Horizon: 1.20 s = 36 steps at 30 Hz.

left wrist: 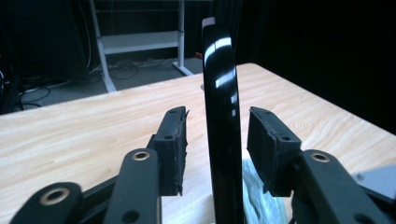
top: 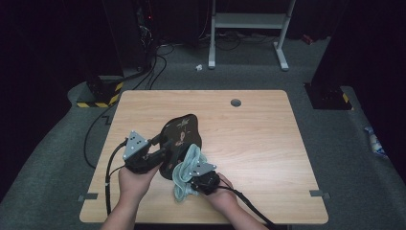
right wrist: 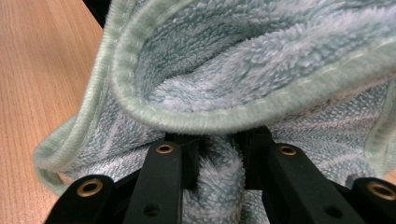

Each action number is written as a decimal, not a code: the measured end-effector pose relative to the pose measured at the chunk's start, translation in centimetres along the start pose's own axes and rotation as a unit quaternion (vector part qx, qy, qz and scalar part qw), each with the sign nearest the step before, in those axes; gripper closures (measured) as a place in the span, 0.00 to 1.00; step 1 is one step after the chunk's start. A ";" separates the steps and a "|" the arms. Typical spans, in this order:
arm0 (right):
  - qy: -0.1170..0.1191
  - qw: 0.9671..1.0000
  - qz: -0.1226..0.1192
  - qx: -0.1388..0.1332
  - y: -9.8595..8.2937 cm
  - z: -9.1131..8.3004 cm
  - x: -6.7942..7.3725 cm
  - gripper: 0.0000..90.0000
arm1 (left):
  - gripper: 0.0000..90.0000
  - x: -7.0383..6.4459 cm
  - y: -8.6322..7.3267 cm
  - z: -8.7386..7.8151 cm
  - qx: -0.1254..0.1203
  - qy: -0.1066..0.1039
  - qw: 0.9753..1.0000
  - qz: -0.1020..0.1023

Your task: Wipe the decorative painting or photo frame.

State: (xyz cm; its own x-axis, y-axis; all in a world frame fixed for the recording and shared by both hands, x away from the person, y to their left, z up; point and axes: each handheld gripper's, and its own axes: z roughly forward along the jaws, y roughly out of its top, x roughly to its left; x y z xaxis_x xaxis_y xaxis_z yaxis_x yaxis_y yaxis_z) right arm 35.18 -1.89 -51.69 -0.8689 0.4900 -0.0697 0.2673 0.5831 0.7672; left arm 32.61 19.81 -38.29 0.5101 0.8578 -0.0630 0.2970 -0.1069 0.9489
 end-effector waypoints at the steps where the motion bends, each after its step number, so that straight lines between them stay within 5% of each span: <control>1: -0.001 1.000 -0.001 -0.001 0.0 -0.1 0.0 0.82 | 0.63 0.0 -0.3 0.0 0.001 0.000 1.000 -0.001; 15: -0.004 1.000 0.016 -0.026 -0.3 -2.0 -0.6 0.82 | 0.59 -0.4 -4.8 0.1 0.015 0.001 1.000 0.003; 36: -0.020 0.996 0.060 -0.055 -1.3 -4.2 -1.4 0.82 | 0.65 -0.3 -8.8 1.0 0.036 -0.011 0.999 0.018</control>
State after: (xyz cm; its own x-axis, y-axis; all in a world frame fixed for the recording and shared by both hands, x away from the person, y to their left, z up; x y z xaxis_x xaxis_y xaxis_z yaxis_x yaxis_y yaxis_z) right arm 34.26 -6.07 -49.90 -0.8156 0.5786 0.0028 0.3184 0.4448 0.8371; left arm 30.67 20.03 -46.92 0.5392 0.8414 -0.0371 0.3351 -0.1739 0.9260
